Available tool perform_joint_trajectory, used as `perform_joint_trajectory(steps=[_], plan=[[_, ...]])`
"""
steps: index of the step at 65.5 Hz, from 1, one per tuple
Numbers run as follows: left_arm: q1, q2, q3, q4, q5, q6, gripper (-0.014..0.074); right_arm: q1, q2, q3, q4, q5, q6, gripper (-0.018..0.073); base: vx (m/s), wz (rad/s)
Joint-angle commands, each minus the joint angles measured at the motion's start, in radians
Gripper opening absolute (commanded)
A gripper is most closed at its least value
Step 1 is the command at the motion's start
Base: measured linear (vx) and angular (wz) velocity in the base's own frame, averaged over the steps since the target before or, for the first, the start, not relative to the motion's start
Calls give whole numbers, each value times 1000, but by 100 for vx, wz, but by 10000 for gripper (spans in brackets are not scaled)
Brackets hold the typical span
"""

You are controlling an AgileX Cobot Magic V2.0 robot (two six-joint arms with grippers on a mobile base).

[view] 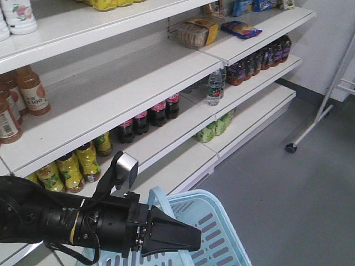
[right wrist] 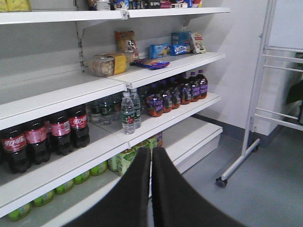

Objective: Place coke in basket with both arms
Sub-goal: 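Drive the base away from the shelf while holding the basket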

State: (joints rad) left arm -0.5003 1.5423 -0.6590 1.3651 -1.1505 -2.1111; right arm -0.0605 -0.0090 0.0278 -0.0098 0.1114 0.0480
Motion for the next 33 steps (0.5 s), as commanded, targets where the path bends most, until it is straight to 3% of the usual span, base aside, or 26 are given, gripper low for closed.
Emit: perform_joint_trajectory(steps=[1, 33], plan=[[-5, -35, -21, -62, -227, -5, -7, -7, -18, 15, -11, -77, -2, -4, 2, -36], [-5, -35, -21, -62, -227, -5, -7, -7, -18, 15, -11, -76, -2, -4, 2, -32]])
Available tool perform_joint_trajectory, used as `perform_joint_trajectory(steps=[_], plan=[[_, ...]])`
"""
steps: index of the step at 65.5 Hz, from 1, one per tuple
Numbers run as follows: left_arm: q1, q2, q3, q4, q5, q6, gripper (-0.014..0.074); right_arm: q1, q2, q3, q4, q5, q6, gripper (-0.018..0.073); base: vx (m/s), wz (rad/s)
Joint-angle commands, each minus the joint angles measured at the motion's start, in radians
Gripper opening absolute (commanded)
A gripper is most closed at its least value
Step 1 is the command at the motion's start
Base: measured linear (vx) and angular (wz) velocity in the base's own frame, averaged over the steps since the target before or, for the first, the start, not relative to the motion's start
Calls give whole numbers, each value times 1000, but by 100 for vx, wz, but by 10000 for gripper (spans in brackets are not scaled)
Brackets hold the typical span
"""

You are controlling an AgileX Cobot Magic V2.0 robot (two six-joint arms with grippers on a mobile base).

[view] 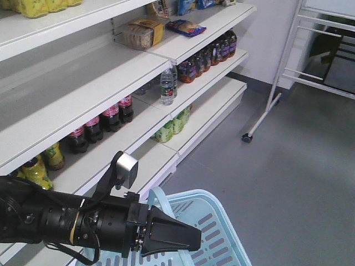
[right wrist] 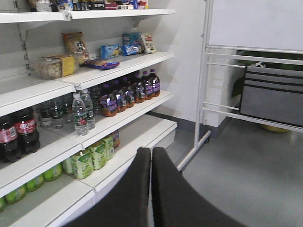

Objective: Place coke in basket with both arms
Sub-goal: 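Drive the base away from the shelf while holding the basket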

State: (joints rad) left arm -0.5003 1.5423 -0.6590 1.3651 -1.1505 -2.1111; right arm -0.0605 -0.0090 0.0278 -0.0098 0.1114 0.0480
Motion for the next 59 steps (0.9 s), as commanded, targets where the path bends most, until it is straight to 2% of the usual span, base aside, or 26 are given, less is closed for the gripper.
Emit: perform_joint_trajectory(steps=[1, 59], plan=[[-5, -35, -21, -62, -227, -5, -7, -7, -18, 15, -11, -76, -2, -4, 2, -35], [-5, -35, -21, -62, -227, -5, -6, -7, -18, 15, -11, -77, -2, -4, 6, -43]])
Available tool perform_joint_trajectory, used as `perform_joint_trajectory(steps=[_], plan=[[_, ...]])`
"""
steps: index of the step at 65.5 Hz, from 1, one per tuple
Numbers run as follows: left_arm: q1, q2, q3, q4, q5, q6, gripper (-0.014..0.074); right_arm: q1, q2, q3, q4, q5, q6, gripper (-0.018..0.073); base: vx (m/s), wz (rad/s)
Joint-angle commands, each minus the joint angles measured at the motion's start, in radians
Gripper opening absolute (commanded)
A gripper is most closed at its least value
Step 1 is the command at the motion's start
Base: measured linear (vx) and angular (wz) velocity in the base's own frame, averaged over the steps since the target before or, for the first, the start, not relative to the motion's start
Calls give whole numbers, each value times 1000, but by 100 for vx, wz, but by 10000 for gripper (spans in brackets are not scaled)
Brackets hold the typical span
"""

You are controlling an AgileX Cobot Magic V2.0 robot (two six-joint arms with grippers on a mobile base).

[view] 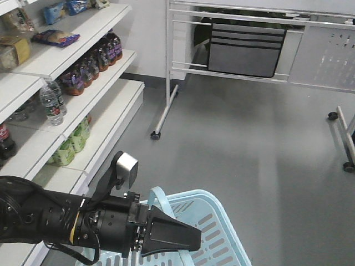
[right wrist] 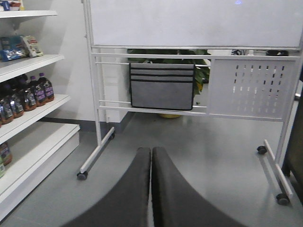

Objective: Place coke in basket with both arms
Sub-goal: 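Drive the base away from the shelf while holding the basket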

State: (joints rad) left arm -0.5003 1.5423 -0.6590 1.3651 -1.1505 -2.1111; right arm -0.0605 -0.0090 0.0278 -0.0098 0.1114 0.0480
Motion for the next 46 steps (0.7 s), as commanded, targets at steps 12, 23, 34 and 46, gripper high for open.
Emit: perform_joint_trajectory(steps=[12, 23, 34, 46], plan=[[-5, -35, -21, -62, -227, -5, -6, -7, -18, 15, -11, -77, -2, -4, 11, -34], [-5, -35, -21, -62, -227, -5, -6, -7, -18, 15, -11, -77, -2, -4, 11, -25], [-5, -35, -21, -62, -227, -5, -6, -7, -18, 15, -11, -77, -2, -4, 13, -19], [-5, -35, -21, -62, -227, -5, -6, -7, -18, 15, -11, -77, -2, -4, 17, -13]])
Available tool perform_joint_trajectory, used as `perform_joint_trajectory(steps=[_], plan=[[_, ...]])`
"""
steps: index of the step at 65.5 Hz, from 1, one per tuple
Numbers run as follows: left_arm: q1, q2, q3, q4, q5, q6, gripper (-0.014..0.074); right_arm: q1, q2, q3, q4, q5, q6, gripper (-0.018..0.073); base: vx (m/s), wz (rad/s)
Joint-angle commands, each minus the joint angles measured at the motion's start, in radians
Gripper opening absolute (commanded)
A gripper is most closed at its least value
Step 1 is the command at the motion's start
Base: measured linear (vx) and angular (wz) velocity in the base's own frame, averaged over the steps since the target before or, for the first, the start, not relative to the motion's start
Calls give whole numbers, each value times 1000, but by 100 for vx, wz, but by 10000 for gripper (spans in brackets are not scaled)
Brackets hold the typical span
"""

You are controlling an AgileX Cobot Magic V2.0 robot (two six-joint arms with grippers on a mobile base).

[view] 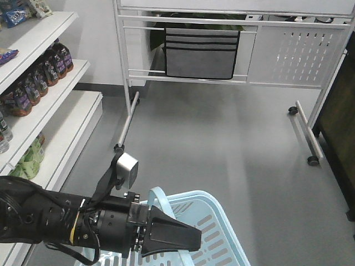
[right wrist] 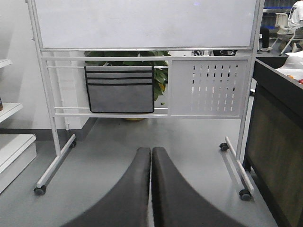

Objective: Place coke in basket with both arms
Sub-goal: 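Drive the base away from the shelf while holding the basket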

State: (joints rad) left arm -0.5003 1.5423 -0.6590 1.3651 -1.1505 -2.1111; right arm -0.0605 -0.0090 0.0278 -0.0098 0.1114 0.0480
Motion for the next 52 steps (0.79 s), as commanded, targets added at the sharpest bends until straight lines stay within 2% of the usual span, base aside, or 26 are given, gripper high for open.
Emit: perform_joint_trajectory(steps=[1, 52], plan=[[-5, -35, -21, -62, -227, -5, -6, -7, -18, 15, -11, -77, -2, -4, 18, -9], [-5, -35, -21, -62, -227, -5, -6, -7, -18, 15, -11, -76, -2, -4, 23, -4]])
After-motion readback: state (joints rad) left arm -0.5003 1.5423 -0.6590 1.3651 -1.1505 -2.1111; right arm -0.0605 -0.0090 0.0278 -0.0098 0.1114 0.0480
